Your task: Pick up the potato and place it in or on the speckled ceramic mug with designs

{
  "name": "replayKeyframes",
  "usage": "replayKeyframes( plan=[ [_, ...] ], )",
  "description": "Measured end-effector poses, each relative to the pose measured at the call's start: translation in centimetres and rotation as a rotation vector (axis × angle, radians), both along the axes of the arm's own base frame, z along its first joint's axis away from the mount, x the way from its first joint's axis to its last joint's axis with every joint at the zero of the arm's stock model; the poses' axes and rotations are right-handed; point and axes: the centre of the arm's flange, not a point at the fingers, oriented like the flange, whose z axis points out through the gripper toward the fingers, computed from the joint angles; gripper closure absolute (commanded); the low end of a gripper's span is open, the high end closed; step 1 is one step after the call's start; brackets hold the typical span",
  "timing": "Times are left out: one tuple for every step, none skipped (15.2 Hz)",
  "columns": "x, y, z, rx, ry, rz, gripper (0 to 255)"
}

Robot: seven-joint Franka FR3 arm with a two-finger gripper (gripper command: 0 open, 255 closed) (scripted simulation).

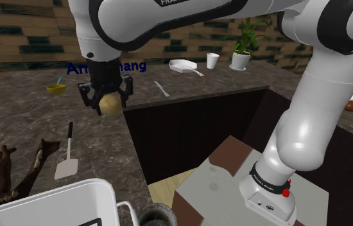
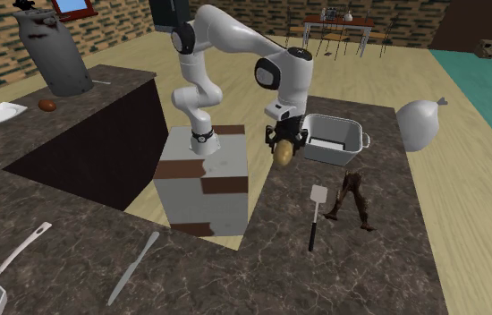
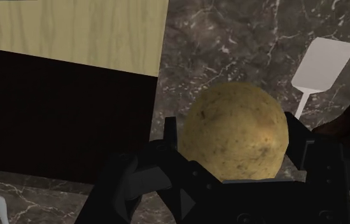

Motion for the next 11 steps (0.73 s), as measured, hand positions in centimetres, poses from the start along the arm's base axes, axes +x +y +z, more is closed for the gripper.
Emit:
replayKeyframes(
  plan=[
    [-1.4,0.3,-0.1,0.000,0.000,0.000,255],
    [-2.8,0.7,0.0,0.000,0.000,0.000,255],
    [-4.1,1.0,-0.1,0.000,0.000,0.000,255],
    [-5.2,1.2,-0.1,0.000,0.000,-0.001,255],
    [-6.2,1.7,0.1,0.000,0.000,0.000,255],
    [-7.5,2.1,-0.1,0.000,0.000,-0.001,255],
    [-8.8,2.3,-0.3,0.000,0.000,0.000,255],
    [-10.1,2.9,-0.1,0.000,0.000,0.000,255],
    [-11.4,3.5,-0.2,0.000,0.000,0.000,255],
    [-12.6,3.7,-0.2,0.000,0.000,0.000,255],
    [-14.0,4.3,0.1,0.000,0.000,0.000,255]
  ],
)
